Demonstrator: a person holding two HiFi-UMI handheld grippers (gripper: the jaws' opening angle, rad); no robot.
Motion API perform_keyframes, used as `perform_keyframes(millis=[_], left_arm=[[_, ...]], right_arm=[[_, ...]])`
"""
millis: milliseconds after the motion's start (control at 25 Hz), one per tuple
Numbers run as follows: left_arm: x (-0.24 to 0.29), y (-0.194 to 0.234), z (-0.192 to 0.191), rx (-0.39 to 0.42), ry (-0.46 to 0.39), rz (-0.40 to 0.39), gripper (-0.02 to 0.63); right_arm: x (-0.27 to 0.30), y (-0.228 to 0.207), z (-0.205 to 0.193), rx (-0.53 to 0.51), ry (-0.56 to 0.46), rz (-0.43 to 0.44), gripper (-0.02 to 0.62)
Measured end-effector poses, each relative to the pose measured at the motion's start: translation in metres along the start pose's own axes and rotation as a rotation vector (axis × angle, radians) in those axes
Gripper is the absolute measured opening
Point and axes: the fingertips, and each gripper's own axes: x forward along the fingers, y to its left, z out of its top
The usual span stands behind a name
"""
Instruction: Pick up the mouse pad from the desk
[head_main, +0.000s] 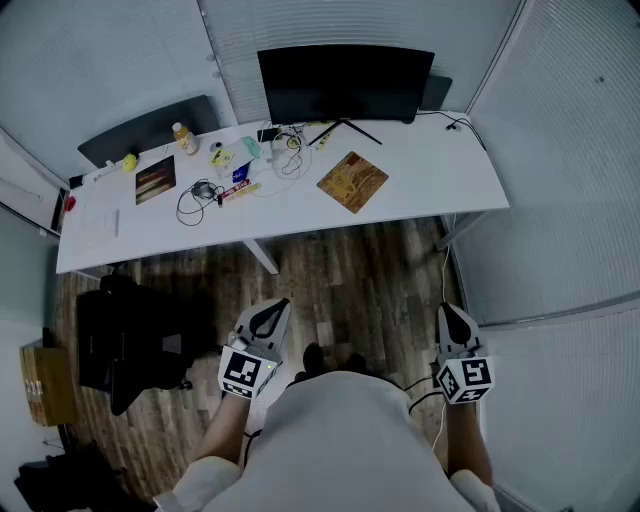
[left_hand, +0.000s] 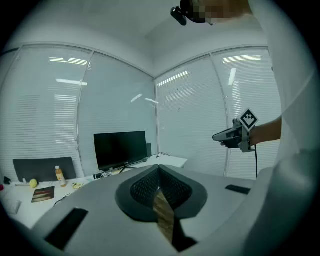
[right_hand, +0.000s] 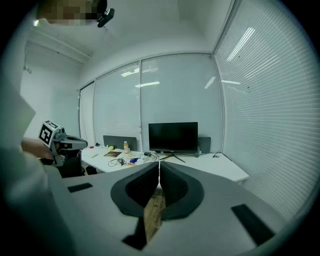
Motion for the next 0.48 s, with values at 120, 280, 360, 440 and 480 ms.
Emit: perform_keyframes(millis=[120,280,360,440,480], left_arm=[[-0.001,0.004,-0.002,-0.011,0.015,0.006,0.017],[-0.001,0.007,-0.002,-0.012,-0.003,0.008,0.017],[-0.001,0.009,-0.003,-0.010,-0.003,0.006,0.017],[0.000,0.010,-0.004,-0.009,-0.002,0.004,0.017],[0.001,0.011,-0.005,-0.011,-0.001,0.004,0.017]], right_arm=[[0.003,0.000,0.000,-0.003,0.000,-0.002,0.031],[0.005,0.002,0.000,-0.004,0.000,-0.002,0.031],[0.006,0.003,0.000,-0.004,0.001,-0.003,0.031],[0.008,0.004,0.000,-0.006,0.002,-0.007,0.031],[0.008,0.004,0.000,-0.007,0.002,-0.009,0.031]])
